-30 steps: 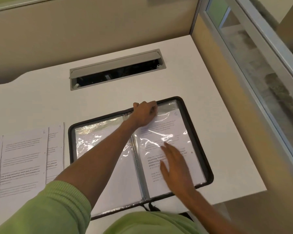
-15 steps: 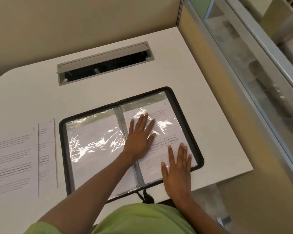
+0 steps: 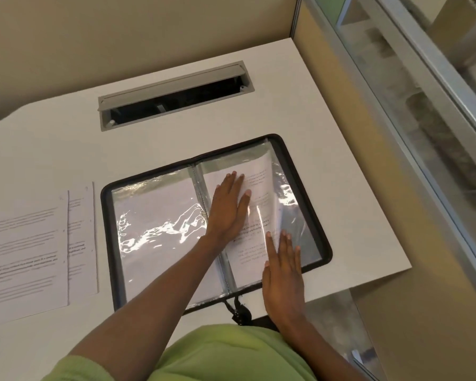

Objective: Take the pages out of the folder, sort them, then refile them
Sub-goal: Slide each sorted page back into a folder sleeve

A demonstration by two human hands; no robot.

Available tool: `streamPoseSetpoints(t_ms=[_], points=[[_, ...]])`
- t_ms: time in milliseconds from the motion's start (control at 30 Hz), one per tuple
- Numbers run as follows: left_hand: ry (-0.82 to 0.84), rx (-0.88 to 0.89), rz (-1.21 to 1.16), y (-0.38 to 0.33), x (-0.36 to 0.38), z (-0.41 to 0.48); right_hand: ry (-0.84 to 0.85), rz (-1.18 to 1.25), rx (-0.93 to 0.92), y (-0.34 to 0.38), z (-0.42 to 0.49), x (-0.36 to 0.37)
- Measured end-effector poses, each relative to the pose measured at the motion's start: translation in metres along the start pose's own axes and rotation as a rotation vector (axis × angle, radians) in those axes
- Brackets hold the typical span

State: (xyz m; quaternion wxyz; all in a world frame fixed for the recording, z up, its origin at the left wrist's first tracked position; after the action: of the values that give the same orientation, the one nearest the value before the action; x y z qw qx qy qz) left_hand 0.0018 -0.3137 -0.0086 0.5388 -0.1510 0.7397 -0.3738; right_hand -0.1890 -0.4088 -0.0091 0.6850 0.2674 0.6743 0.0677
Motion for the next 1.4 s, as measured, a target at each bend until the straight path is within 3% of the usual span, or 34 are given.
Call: streamPoseSetpoints(t_ms=[133, 200, 333, 467, 600, 700, 900, 1000, 1200, 1400], points=[[-0.185, -0.386, -0.675, -0.013, -0.047, 0.009, 0.029, 0.0, -0.352, 0.017, 0.002, 0.0], [-0.248, -0.524, -0.703, 0.005, -0.07, 0.013, 0.109, -0.018, -0.517, 0.025, 0.002, 0.004], [-0.313, -0.555, -0.738, 0.05, -0.097, 0.001, 0.158, 0.118, -0.747, 0.046, 0.005, -0.002], [-0.367, -0.678, -0.683, 0.1, -0.129, -0.03, 0.041, 0.365, -0.586, 0.058, 0.017, -0.025], [-0.478, -0.757, -0.619, 0.126, -0.155, -0.067, 0.086, 0.485, -0.358, 0.059, 0.042, -0.017], [-0.539, -0.72, -0.499, 0.142, -0.169, -0.091, 0.159, 0.376, -0.333, 0.064, 0.06, 0.005], [-0.604, -0.677, -0.24, 0.162, -0.175, -0.101, 0.31, 0.174, -0.496, 0.091, 0.076, 0.047], [-0.634, -0.537, 0.059, 0.152, -0.159, -0.103, 0.362, 0.06, -0.499, 0.107, 0.076, 0.066], [-0.22, -0.166, 0.347, 0.146, -0.103, -0.107, 0.305, -0.157, -0.425, 0.126, 0.062, 0.084], [-0.18, -0.146, 0.375, 0.154, -0.096, -0.112, 0.299, -0.22, -0.412, 0.128, 0.06, 0.085]])
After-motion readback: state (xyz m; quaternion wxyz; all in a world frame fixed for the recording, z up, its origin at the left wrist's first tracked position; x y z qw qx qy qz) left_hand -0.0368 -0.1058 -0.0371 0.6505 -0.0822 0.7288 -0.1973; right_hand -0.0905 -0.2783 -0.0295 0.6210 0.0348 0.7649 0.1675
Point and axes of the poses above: each hand's wrist, its own z-axis towards the middle knuckle, its own x-axis out of the palm, y = z × x, the point moved 1 cm from there along z, towards the middle knuckle, and after that the axes turned 2 degrees about y, right-handed, at the moved point
